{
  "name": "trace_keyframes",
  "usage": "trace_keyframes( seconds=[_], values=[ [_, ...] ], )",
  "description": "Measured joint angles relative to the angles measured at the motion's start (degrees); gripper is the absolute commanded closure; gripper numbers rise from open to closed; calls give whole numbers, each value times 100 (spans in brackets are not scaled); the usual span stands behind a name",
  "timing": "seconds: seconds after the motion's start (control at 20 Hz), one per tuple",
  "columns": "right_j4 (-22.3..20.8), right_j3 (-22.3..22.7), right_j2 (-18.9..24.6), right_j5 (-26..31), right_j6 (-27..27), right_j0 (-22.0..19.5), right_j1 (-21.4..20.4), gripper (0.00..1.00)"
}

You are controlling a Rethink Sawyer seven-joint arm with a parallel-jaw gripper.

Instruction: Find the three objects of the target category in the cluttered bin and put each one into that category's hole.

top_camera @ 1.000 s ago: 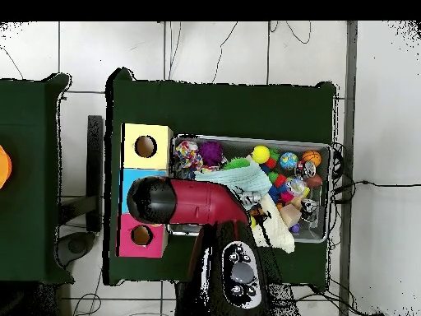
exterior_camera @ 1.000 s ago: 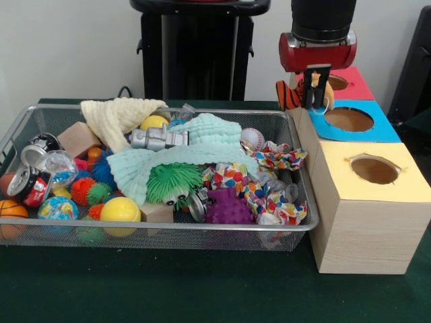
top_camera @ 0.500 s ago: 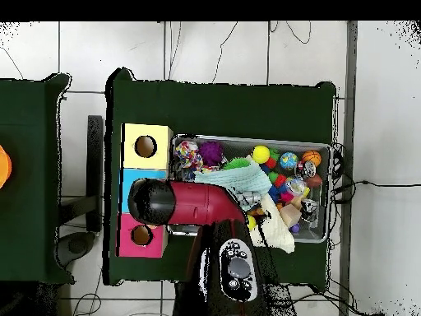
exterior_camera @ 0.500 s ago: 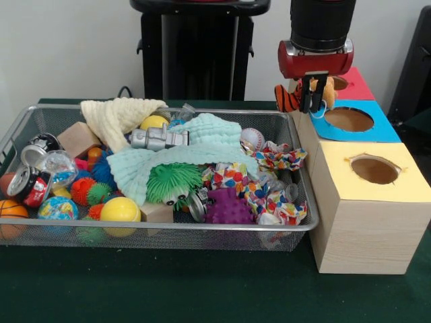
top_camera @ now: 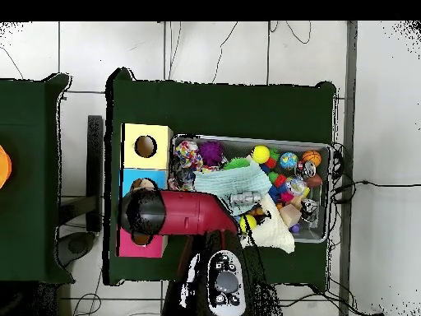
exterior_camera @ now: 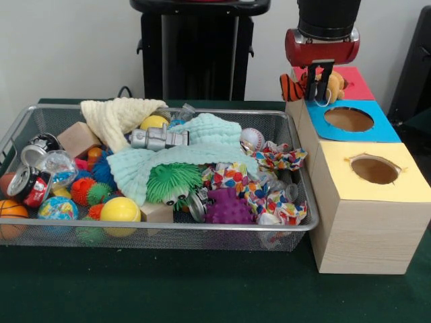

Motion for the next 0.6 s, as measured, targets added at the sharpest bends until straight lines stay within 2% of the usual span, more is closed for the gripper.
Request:
trace_keyframes(
  seconds=[0.6],
  values=[
    [8,252,-64,0,0,31,-196,100]
  ],
)
